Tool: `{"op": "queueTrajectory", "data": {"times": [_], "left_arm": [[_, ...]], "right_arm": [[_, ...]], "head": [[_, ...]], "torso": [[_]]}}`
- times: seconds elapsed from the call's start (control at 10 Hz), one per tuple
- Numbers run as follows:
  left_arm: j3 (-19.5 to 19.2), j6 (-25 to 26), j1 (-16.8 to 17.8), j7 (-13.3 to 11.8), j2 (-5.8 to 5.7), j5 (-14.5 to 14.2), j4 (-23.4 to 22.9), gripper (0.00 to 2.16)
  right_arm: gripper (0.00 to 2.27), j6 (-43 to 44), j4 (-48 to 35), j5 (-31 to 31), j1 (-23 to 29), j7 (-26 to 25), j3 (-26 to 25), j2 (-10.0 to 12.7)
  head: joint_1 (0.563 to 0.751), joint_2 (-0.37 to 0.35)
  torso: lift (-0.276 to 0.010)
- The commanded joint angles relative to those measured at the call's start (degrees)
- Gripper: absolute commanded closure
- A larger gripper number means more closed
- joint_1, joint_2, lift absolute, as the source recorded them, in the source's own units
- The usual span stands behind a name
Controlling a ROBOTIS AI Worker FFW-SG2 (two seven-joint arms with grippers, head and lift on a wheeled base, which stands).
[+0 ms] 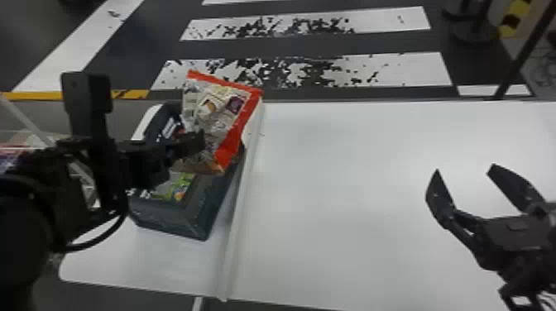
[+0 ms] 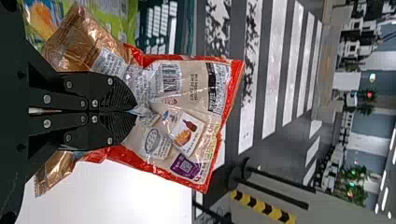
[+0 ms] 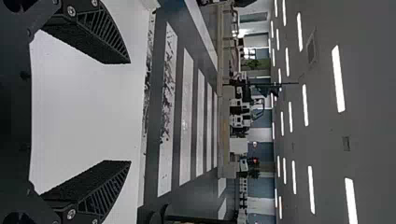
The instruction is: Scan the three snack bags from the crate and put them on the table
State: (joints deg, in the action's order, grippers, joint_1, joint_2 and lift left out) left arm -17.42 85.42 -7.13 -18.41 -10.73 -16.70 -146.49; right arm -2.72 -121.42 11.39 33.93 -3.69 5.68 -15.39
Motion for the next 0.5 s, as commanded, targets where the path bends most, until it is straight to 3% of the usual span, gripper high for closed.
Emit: {"op": "queueTrajectory", "data": {"times": [0.0, 0.1, 0.2, 0.4], "left_arm": [[4.1, -0.6, 0.8, -3.3, 1.94, 0.4, 1.9, 2.06], [8.1, -1.6, 0.8, -5.2, 3.09, 2.2, 4.0, 2.06], [10.3, -3.5, 0.6, -6.6, 3.53, 2.9, 6.5, 2.06], [14.3, -11.1, -1.8, -10.9, 5.02, 2.6, 11.3, 2.06]], "right_arm": [[0.12, -0.2, 0.2, 0.5, -1.3, 0.0, -0.2, 0.3], [0.12, -0.2, 0.2, 0.9, -1.9, 0.0, -0.7, 0.6], [0.12, -0.4, 0.3, 1.2, -2.4, 0.0, -1.0, 0.8], [0.12, -0.2, 0.7, 1.7, -3.2, 0.0, -1.9, 1.1]], "head": [[0.695, 0.105], [0.695, 0.055], [0.695, 0.002], [0.695, -0.063]], "torso": [[-0.094], [-0.094], [-0.094], [-0.094]]}}
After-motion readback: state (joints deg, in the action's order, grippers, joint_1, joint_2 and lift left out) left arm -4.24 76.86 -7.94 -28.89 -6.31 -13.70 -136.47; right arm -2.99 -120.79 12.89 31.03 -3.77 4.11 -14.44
